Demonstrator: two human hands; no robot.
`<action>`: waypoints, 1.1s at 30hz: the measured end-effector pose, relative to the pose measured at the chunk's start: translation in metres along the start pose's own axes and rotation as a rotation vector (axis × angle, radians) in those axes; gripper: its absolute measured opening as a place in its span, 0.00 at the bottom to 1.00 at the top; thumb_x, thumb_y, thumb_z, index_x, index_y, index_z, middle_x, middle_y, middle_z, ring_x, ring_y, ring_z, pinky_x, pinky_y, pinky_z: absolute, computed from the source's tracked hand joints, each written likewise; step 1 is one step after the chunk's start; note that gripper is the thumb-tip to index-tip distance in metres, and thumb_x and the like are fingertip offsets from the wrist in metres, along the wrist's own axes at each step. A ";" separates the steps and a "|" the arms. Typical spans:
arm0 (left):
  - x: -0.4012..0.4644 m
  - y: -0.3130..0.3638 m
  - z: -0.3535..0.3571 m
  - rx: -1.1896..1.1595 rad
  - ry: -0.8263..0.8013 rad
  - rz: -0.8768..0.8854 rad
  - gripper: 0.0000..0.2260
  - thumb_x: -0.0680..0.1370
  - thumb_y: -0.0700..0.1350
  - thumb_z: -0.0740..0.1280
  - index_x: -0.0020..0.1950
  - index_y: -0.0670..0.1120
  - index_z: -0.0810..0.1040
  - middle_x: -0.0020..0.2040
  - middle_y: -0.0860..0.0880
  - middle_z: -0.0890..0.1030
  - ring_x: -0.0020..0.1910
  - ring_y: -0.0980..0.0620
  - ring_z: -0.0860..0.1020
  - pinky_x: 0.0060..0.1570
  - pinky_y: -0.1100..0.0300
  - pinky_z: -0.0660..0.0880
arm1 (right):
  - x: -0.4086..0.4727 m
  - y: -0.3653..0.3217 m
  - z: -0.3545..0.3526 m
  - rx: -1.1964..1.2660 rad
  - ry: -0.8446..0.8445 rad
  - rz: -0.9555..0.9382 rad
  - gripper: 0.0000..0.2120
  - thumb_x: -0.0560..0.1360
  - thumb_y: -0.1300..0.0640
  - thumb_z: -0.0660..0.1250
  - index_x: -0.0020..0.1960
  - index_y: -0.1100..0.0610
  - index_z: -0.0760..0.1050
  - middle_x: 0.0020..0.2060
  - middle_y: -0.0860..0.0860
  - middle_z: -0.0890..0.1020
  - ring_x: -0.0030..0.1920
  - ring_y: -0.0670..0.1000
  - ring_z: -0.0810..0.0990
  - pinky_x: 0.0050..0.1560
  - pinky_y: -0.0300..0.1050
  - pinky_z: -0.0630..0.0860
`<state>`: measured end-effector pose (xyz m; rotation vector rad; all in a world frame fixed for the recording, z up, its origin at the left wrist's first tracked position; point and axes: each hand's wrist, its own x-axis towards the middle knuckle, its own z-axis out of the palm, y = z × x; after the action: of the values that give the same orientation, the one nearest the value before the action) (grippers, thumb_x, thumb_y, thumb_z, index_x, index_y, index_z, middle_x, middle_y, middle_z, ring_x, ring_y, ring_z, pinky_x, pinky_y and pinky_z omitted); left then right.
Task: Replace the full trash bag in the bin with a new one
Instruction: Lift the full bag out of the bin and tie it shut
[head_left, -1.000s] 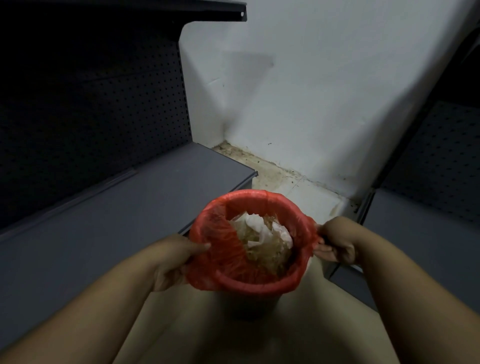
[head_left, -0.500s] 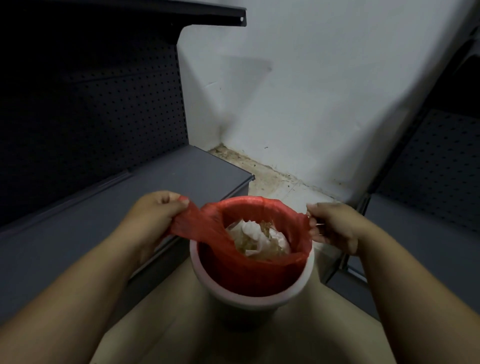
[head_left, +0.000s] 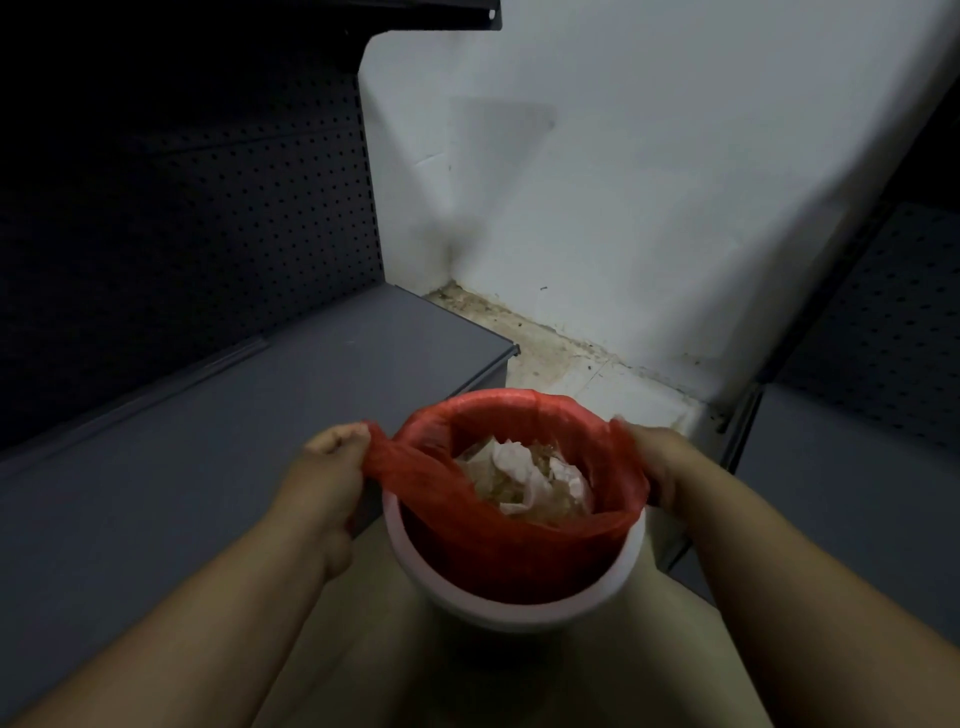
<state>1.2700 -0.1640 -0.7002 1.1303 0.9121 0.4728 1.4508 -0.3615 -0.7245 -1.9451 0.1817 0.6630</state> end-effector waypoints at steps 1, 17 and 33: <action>0.000 0.001 0.001 -0.044 -0.003 -0.045 0.10 0.79 0.42 0.59 0.39 0.46 0.75 0.38 0.45 0.77 0.35 0.48 0.75 0.42 0.57 0.73 | 0.001 -0.002 0.001 0.007 0.024 -0.031 0.15 0.79 0.52 0.60 0.40 0.60 0.76 0.37 0.58 0.80 0.38 0.56 0.79 0.42 0.45 0.78; 0.017 0.032 -0.001 0.170 0.033 0.208 0.19 0.76 0.28 0.59 0.67 0.35 0.67 0.57 0.39 0.77 0.44 0.51 0.77 0.45 0.67 0.78 | -0.008 -0.054 -0.009 -0.163 0.155 -0.601 0.17 0.75 0.61 0.67 0.64 0.61 0.74 0.51 0.57 0.83 0.45 0.55 0.83 0.55 0.56 0.79; 0.032 0.057 -0.012 0.697 0.225 0.675 0.11 0.77 0.37 0.60 0.56 0.39 0.79 0.54 0.38 0.81 0.54 0.40 0.79 0.58 0.50 0.74 | -0.050 -0.087 -0.039 -0.201 -0.017 -0.517 0.06 0.75 0.65 0.66 0.39 0.62 0.78 0.35 0.57 0.79 0.36 0.52 0.75 0.38 0.42 0.75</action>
<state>1.2848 -0.1118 -0.6621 2.0772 0.8985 0.8785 1.4588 -0.3636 -0.6166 -2.0597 -0.4024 0.3613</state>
